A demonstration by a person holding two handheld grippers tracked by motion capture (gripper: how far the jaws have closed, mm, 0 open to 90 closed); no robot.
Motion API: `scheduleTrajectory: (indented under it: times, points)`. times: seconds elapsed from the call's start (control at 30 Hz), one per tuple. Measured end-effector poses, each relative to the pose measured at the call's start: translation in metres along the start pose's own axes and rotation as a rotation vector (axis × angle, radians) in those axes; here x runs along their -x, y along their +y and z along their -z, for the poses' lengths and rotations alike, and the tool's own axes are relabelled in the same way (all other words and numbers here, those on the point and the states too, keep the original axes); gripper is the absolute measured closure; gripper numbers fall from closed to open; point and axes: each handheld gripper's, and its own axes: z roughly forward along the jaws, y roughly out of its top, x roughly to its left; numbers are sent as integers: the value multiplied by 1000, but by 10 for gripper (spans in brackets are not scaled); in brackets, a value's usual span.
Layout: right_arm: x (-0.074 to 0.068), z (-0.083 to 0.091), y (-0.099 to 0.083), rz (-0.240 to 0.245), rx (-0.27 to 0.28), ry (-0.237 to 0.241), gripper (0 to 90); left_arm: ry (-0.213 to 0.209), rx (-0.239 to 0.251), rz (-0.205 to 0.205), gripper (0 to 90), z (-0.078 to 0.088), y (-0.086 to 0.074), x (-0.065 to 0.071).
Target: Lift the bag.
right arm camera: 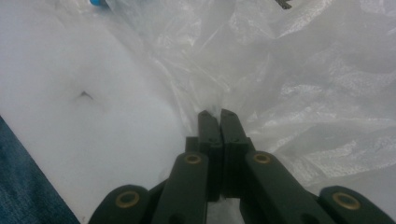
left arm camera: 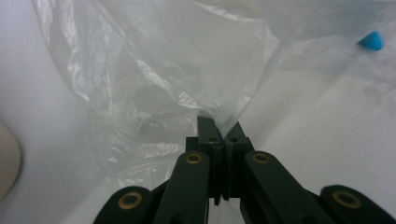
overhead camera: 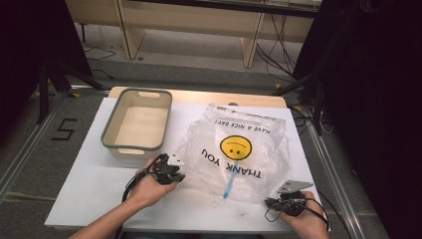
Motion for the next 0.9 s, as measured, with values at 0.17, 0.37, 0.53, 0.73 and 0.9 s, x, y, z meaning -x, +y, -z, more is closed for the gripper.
scheduleTrajectory:
  times: [0.17,0.37,0.53,0.73,0.9]
  points:
    - [1,7,3,-22,81,29,900,-8,115,-51,891,11,1,1]
    - [1,16,9,-35,202,30,900,-7,244,-72,891,20,5,3]
    - [2,22,13,-45,287,1,900,-1,336,-98,891,26,8,5]
    - [3,29,16,-74,376,-30,900,20,414,-125,890,30,10,6]
    - [3,31,19,-97,424,-39,900,33,451,-135,891,32,12,6]
